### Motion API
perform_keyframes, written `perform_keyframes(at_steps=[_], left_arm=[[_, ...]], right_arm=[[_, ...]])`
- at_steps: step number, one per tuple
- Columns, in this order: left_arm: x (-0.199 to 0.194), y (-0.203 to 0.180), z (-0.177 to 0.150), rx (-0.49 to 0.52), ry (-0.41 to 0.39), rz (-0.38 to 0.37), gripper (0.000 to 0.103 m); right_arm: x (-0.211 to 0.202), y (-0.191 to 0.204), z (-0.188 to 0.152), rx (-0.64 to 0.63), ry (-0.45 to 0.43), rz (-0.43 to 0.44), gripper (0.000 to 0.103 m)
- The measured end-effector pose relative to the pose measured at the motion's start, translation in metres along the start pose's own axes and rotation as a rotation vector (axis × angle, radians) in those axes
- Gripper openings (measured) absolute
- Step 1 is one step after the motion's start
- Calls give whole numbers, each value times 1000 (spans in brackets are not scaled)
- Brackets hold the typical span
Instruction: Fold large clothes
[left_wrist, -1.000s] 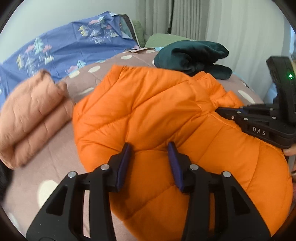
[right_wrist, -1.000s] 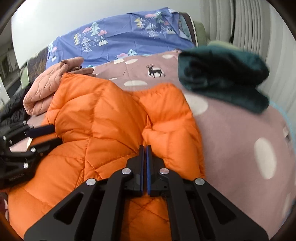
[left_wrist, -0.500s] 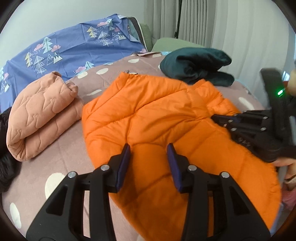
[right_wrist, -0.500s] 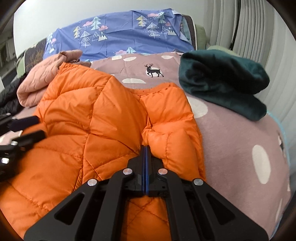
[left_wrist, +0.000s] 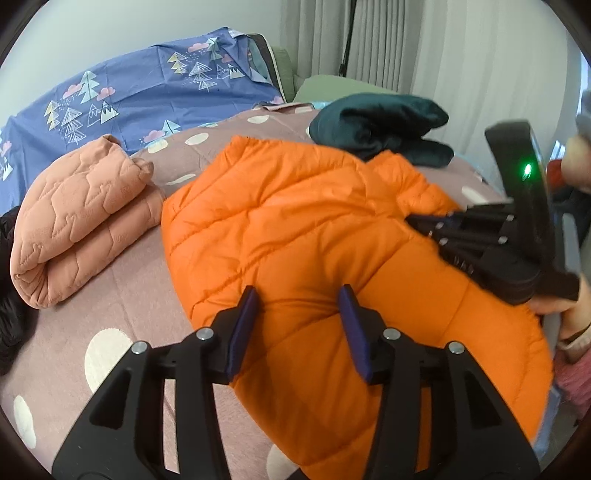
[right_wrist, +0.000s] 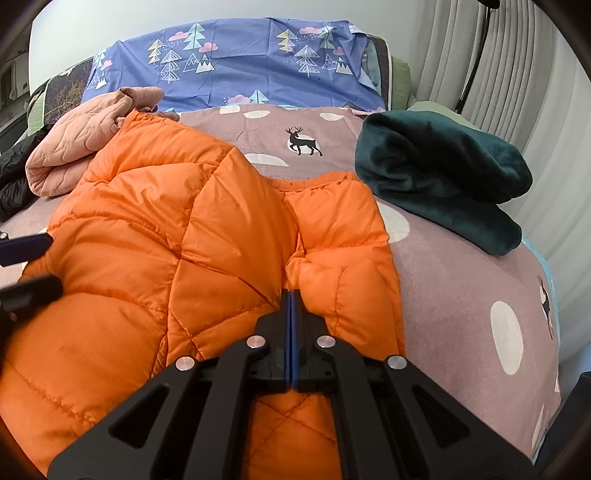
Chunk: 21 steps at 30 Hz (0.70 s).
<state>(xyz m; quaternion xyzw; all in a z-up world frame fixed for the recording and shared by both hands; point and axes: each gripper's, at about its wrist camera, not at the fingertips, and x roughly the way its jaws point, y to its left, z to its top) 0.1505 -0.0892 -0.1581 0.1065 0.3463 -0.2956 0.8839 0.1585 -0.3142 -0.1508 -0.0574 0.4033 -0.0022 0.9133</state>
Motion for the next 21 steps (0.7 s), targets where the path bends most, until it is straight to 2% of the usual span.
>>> perform_keyframes(at_steps=[21], left_arm=[[2, 6, -2, -45, 12, -15, 48]], right_arm=[[-1, 10, -2, -37, -2, -43, 0]])
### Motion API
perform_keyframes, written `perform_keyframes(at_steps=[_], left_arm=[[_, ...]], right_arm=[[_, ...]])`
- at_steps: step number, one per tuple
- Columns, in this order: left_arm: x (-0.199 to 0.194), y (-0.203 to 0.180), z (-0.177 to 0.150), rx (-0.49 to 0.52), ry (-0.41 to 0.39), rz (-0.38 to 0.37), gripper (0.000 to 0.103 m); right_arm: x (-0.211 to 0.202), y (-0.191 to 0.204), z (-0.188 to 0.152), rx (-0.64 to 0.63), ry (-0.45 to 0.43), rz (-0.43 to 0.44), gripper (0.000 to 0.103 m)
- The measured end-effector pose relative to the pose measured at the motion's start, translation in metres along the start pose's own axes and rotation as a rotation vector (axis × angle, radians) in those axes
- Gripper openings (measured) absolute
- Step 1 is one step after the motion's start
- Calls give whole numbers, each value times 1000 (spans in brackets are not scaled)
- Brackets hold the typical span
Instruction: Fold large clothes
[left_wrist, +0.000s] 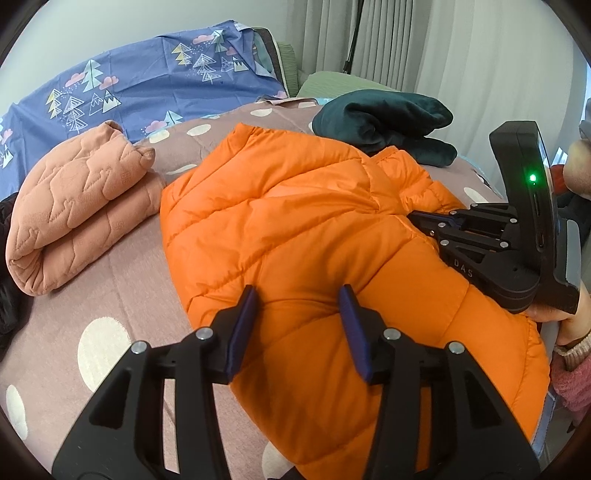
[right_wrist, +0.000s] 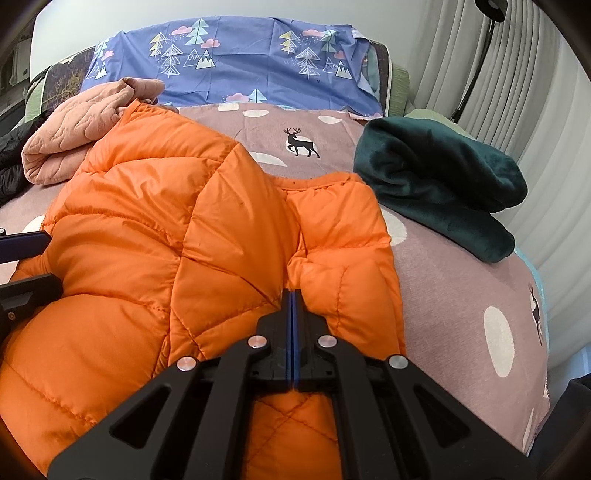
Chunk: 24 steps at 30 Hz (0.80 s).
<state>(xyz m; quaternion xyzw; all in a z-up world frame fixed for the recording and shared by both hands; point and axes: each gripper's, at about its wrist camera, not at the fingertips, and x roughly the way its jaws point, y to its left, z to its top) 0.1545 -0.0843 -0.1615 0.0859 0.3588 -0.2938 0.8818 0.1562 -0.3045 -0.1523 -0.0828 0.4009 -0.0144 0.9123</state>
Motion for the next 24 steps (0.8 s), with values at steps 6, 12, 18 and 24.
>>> perform_keyframes(at_steps=[6, 12, 18, 24], left_arm=[[-10, 0, 0, -31, -10, 6, 48], [-56, -4, -25, -83, -27, -63, 62], [-82, -14, -58, -121, -18, -135, 63], [-87, -24, -59, -90, -33, -104, 63]], right_arm=[[-1, 0, -1, 6, -4, 13, 0], [-2, -5, -1, 27, -6, 40, 0], [-2, -2, -1, 19, -7, 34, 0], [-3, 0, -1, 11, -5, 25, 0]])
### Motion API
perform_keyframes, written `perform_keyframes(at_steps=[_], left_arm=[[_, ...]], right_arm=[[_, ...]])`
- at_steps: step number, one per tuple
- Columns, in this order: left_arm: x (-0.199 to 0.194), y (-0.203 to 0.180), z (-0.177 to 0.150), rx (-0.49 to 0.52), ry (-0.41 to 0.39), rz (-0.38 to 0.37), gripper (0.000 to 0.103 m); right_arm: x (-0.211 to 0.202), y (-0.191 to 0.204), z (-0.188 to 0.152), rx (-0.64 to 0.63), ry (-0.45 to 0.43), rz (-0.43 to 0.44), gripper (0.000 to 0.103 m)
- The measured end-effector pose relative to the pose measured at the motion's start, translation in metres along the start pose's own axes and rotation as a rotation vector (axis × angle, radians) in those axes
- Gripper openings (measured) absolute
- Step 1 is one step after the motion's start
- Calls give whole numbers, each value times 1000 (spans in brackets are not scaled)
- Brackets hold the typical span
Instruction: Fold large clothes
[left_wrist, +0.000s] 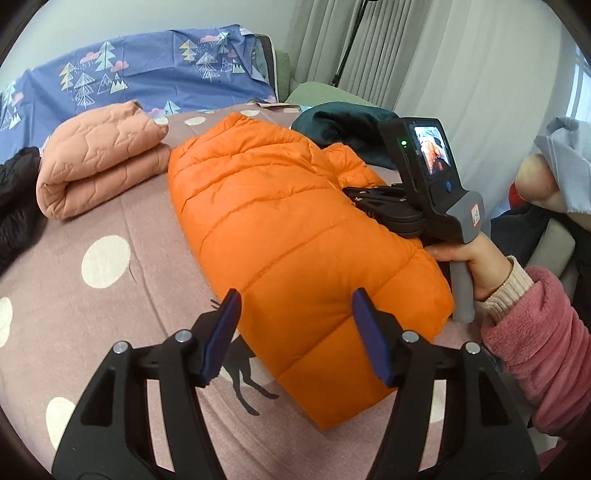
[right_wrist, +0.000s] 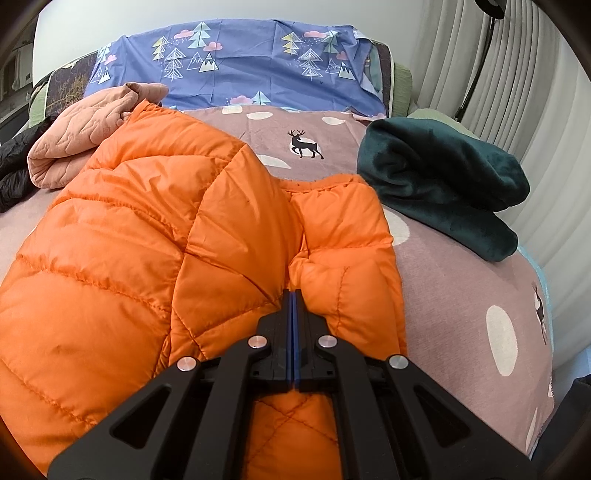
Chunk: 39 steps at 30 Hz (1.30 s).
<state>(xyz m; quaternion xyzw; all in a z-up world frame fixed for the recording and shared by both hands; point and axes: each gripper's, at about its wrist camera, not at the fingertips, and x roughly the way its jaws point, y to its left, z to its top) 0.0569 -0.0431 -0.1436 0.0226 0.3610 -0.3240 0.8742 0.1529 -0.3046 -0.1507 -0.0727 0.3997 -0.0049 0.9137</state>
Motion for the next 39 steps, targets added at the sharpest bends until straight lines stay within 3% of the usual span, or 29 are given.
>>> perform_keyframes(at_steps=[5, 9, 13, 16, 22, 34, 37, 39], left_arm=[[-4, -5, -1, 36, -9, 29, 64], [-15, -13, -8, 58, -8, 7, 66], [-28, -33, -38, 185, 24, -43, 71], [-9, -37, -47, 210, 68, 28, 70], [13, -23, -38, 106, 55, 72, 57], [17, -19, -52, 127, 110, 108, 42], [26, -10, -60, 94, 156, 79, 29], [34, 0, -69, 58, 170, 59, 28]], right_arm=[[0, 0, 0, 1, 0, 1, 0], [0, 0, 0, 2, 1, 3, 0], [-1, 0, 0, 5, -3, 7, 0], [0, 0, 0, 8, -3, 11, 0], [2, -2, 0, 16, -1, 20, 0], [1, -1, -1, 9, -20, 29, 0], [1, -5, -4, 37, -33, 57, 0], [0, -8, -8, 66, -44, 82, 0]])
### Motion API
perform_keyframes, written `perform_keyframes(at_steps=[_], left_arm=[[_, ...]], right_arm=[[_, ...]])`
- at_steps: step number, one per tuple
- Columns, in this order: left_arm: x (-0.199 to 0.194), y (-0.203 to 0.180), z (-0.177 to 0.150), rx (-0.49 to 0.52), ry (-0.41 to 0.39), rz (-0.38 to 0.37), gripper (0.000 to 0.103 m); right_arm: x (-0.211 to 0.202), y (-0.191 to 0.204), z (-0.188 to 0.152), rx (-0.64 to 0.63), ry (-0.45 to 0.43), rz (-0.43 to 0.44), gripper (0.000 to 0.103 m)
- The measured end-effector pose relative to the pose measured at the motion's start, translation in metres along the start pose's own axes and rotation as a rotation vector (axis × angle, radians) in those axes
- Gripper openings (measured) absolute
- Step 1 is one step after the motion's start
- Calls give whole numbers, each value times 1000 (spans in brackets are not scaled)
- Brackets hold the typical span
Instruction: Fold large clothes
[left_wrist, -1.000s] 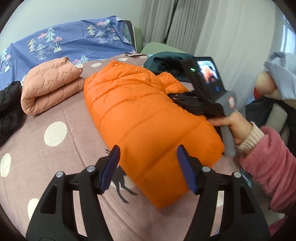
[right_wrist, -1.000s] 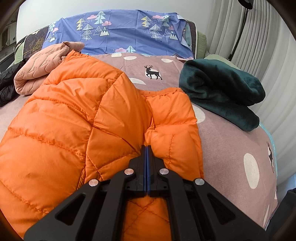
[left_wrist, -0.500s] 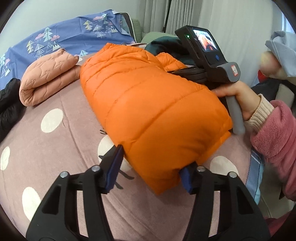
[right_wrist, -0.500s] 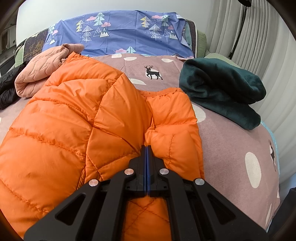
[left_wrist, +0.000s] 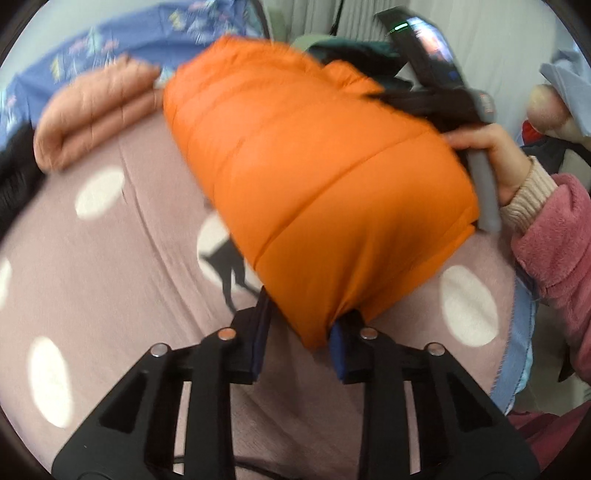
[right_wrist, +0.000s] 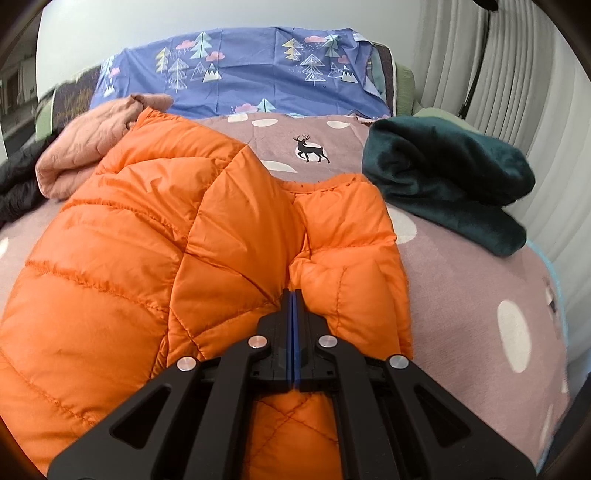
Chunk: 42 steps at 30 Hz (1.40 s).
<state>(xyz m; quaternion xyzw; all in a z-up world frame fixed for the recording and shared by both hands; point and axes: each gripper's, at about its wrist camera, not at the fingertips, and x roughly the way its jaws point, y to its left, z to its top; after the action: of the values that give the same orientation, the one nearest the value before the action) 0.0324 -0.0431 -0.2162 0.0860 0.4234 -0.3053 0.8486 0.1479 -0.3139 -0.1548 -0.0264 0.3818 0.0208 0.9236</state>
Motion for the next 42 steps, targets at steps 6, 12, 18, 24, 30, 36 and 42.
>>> perform_keyframes(at_steps=[6, 12, 18, 24, 30, 36, 42], left_arm=[[-24, -12, -6, 84, -14, 4, 16], [-97, -21, 31, 135, -209, -88, 12], [-33, -7, 119, 62, -196, -87, 14], [33, 12, 98, 32, -141, -90, 14], [35, 5, 94, 63, -140, -51, 13], [0, 13, 175, 19, -229, -97, 17], [76, 32, 228, -39, -56, -23, 18]], right_arm=[[-7, -7, -1, 34, -7, 49, 0], [-11, -5, -2, 37, -20, 55, 1], [-10, -13, -3, 61, -21, 90, 1], [-1, -28, -12, 101, -32, 165, 0], [-2, -24, -13, 82, -49, 152, 0], [-5, -30, -13, 103, -60, 188, 1], [-2, -29, -14, 93, -53, 178, 1]])
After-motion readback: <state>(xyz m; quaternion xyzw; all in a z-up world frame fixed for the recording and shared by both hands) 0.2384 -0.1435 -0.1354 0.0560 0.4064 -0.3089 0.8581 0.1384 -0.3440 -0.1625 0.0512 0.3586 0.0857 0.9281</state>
